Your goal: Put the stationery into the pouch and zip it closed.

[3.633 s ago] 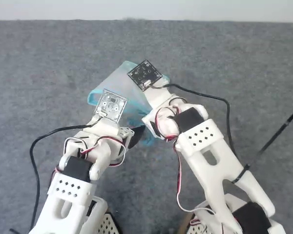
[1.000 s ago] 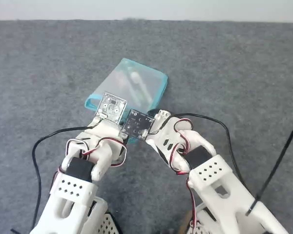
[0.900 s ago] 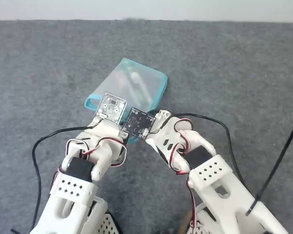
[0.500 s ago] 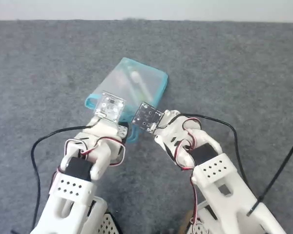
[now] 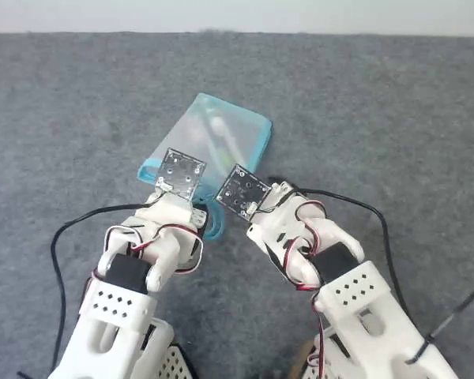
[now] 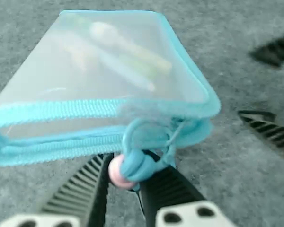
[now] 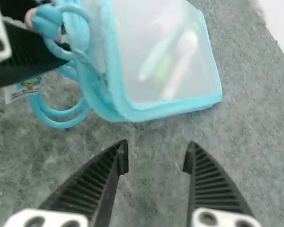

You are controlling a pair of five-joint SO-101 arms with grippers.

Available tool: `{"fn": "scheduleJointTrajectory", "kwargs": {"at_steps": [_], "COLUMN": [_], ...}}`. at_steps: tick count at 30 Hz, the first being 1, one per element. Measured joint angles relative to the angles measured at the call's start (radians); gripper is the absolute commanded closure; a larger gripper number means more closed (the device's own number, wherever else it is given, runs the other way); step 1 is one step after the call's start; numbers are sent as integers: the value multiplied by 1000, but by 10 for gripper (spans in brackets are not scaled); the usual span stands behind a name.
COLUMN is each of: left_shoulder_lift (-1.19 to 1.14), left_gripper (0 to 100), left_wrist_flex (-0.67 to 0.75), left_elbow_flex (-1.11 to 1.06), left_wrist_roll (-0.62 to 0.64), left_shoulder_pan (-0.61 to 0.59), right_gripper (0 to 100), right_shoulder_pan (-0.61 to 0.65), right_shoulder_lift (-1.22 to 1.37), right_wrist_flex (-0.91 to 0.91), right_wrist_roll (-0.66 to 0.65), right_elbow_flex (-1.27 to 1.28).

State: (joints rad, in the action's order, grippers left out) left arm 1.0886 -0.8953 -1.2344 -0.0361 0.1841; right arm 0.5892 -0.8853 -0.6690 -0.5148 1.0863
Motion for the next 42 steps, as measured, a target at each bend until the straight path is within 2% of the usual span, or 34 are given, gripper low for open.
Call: {"fn": "scheduleJointTrajectory", "kwargs": {"at_steps": [6, 8, 16, 25, 33, 38, 42], "left_shoulder_lift": [0, 0, 0, 0, 0, 0, 0], "left_gripper": [991, 991, 991, 991, 991, 991, 991], "left_wrist_flex": [-12, -15, -34, -34, -34, -34, -34], "left_elbow_flex": [15, 15, 34, 34, 34, 34, 34], "left_wrist_roll": [0, 0, 0, -2, -2, -2, 0], "left_shoulder_pan": [0, 0, 0, -17, -38, -52, -60], "right_gripper": [775, 768, 768, 772, 773, 853, 857], "right_shoulder_pan": [78, 107, 107, 109, 109, 109, 104], "right_shoulder_lift": [0, 0, 29, 224, 299, 361, 402], "right_wrist_flex": [94, 95, 147, 160, 187, 224, 233], "right_wrist_roll": [-3, -41, -68, -112, -115, -115, -117], "right_elbow_flex": [46, 54, 54, -48, -100, -101, -138]}}
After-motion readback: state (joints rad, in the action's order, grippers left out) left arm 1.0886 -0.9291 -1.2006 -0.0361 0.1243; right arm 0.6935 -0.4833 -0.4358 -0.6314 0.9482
